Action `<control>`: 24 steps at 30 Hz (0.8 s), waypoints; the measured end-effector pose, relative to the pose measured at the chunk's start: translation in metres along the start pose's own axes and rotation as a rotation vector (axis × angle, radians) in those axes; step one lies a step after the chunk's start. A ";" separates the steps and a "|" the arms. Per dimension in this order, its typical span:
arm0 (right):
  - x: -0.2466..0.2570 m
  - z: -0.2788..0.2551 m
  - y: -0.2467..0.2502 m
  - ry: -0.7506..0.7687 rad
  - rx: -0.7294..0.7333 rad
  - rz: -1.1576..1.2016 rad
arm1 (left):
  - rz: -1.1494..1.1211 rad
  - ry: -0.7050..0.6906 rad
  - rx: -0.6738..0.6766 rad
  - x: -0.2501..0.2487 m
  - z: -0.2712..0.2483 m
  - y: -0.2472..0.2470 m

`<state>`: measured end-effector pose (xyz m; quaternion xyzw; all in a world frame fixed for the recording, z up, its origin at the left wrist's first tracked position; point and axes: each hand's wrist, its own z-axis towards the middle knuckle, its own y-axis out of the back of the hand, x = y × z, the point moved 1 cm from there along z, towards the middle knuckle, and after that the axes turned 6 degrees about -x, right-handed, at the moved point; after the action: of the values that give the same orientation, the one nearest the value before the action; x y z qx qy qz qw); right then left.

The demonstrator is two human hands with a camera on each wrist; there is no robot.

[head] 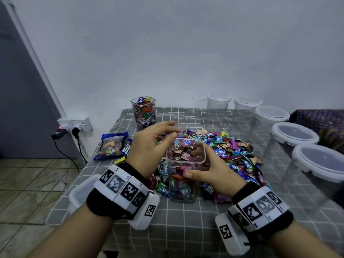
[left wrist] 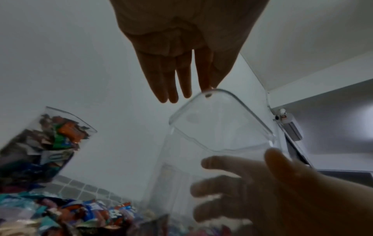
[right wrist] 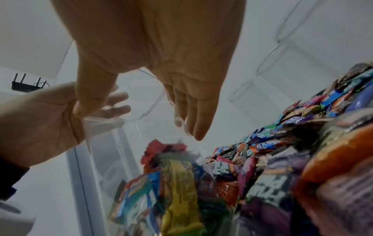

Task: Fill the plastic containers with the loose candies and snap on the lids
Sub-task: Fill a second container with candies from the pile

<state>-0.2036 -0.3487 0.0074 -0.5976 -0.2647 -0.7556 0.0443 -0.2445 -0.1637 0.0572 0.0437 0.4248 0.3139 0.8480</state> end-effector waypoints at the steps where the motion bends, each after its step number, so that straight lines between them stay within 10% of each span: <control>1: 0.000 -0.001 0.002 0.006 0.016 -0.024 | 0.027 0.033 -0.005 0.004 0.001 0.006; 7: -0.014 0.000 0.018 -0.004 0.202 -0.588 | 0.412 0.213 0.173 0.026 0.000 0.036; 18: -0.037 0.014 0.044 -0.224 0.382 -1.107 | 1.071 0.378 0.977 0.069 -0.018 0.009; 24: -0.042 0.032 0.040 -0.225 0.341 -1.117 | 1.100 0.350 1.004 0.078 -0.009 -0.009</control>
<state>-0.1485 -0.3792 -0.0125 -0.4288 -0.6598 -0.5432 -0.2929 -0.2125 -0.1287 -0.0057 0.5786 0.5619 0.4625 0.3683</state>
